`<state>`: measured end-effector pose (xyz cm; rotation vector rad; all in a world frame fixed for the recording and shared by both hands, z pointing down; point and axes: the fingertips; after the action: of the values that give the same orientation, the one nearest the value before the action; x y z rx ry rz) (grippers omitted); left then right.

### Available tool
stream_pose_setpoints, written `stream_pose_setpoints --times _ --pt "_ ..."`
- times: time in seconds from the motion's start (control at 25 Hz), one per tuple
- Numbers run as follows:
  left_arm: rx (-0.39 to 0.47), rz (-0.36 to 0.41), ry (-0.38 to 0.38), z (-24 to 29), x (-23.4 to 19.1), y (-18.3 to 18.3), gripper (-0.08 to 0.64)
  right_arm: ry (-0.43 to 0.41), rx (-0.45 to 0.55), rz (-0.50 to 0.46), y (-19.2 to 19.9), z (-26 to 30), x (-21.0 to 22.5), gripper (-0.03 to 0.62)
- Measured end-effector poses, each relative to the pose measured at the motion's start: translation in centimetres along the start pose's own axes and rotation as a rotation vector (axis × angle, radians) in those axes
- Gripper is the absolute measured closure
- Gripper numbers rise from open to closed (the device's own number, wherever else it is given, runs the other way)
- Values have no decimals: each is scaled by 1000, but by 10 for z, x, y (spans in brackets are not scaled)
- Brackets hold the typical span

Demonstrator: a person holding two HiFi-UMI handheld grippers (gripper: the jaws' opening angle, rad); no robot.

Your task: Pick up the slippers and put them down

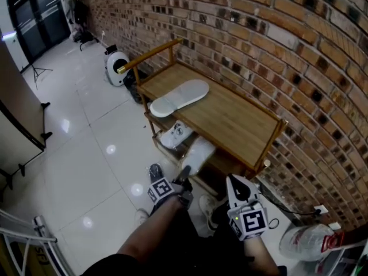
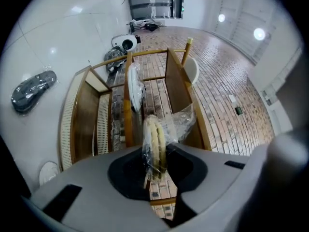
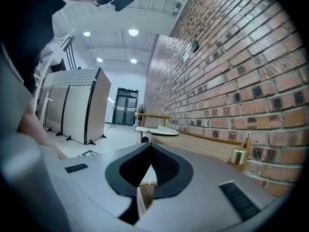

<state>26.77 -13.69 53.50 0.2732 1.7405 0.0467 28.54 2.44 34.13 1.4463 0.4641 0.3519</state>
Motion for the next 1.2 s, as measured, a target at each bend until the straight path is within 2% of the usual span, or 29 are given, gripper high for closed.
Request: stream_pose_setpoints --times 0.2,0.56,0.88,1.04,1.2 --pt "80 32 -13 -40 14 -24 483 -54 21 -2 -17 -11 -18 584" --pt "225 80 32 -104 48 -54 483 -138 92 14 -44 -11 -39 584" --pt "436 176 31 -200 80 -100 483 -328 145 34 -59 0 -108 583" --pt "575 191 50 -251 94 -117 483 -418 147 29 -60 2 -143 583" --pt "677 246 59 -297 112 -130 483 -506 141 16 -60 -4 -176 583"
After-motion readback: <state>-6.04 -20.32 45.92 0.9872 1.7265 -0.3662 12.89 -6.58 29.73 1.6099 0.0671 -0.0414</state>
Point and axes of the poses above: the fingertips, and each gripper's own axes: z forward along the fingers, x to its right, y out of its underside, and after that the axes turned 14 degrees about y, right-handed
